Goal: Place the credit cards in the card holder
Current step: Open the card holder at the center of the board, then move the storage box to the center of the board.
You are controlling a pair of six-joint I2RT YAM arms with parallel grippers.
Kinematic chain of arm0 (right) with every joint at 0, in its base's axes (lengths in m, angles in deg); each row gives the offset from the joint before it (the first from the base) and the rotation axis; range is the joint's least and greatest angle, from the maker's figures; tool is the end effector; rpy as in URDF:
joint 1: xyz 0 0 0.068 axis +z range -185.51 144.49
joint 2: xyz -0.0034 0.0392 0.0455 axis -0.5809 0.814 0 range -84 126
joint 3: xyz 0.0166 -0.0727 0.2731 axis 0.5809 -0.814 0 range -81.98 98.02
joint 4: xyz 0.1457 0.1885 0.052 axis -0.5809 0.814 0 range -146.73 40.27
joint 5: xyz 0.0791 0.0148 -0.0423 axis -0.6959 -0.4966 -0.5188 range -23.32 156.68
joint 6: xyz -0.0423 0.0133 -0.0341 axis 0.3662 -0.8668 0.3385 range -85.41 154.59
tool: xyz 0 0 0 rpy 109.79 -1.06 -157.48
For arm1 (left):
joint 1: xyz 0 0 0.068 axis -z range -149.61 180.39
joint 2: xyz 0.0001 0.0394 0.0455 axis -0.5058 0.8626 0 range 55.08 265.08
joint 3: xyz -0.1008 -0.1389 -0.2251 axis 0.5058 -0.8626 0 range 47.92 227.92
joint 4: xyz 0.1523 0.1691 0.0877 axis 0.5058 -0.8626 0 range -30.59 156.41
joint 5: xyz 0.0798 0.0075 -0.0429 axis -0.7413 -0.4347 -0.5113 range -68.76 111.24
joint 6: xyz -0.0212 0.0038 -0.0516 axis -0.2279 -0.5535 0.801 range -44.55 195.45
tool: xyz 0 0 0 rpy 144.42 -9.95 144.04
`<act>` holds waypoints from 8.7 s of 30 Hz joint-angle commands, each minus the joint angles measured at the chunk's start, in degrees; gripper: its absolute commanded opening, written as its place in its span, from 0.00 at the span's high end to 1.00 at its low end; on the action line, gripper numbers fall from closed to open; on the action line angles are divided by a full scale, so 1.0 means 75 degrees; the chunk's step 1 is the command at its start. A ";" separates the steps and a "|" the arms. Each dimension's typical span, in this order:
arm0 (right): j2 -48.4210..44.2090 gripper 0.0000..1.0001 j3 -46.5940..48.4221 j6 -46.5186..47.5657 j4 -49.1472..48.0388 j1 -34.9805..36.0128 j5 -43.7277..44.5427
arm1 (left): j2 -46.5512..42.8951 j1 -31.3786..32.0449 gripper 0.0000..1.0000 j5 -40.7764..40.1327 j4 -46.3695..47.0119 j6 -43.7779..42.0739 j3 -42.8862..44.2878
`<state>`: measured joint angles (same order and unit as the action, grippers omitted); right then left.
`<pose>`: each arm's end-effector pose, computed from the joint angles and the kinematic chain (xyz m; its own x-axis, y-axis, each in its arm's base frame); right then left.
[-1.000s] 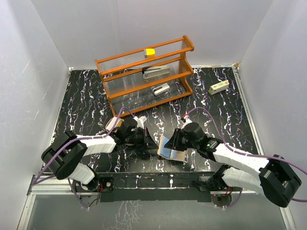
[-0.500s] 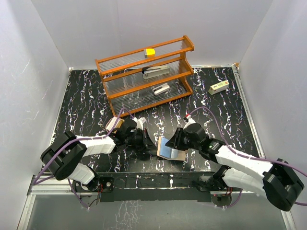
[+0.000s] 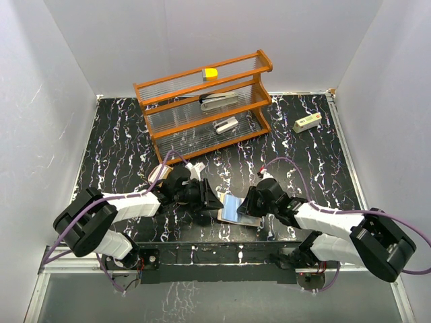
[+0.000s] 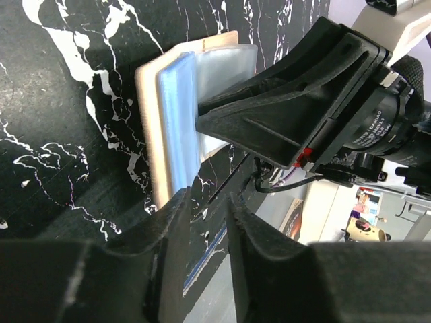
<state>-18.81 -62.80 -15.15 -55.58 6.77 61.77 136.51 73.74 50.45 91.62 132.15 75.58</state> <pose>0.1320 0.1244 0.1592 -0.8949 0.2138 -0.3916 -0.0471 0.8276 0.5594 0.1731 -0.1893 0.1866 -0.9522 -0.1043 -0.2872 0.2095 0.4611 -0.8622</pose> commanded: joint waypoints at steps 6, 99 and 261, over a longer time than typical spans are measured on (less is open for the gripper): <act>0.0328 0.87 -0.0585 0.0071 -0.0883 0.0019 0.0189 | -0.0100 0.0055 0.55 -0.0128 -0.0118 -0.0292 0.0092; 0.0786 0.40 0.0400 -0.0927 -0.2366 0.0018 -0.1105 | -0.0666 0.0391 1.00 -0.1165 -0.0901 -0.0292 -0.0229; 0.2324 0.38 0.3425 0.0072 0.2176 0.1956 0.2222 | 0.0619 -0.3589 0.23 -0.5581 -0.7479 -0.6952 0.3959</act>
<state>0.64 -36.79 -15.00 -36.41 21.11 77.49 142.76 47.49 10.95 36.04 79.92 103.25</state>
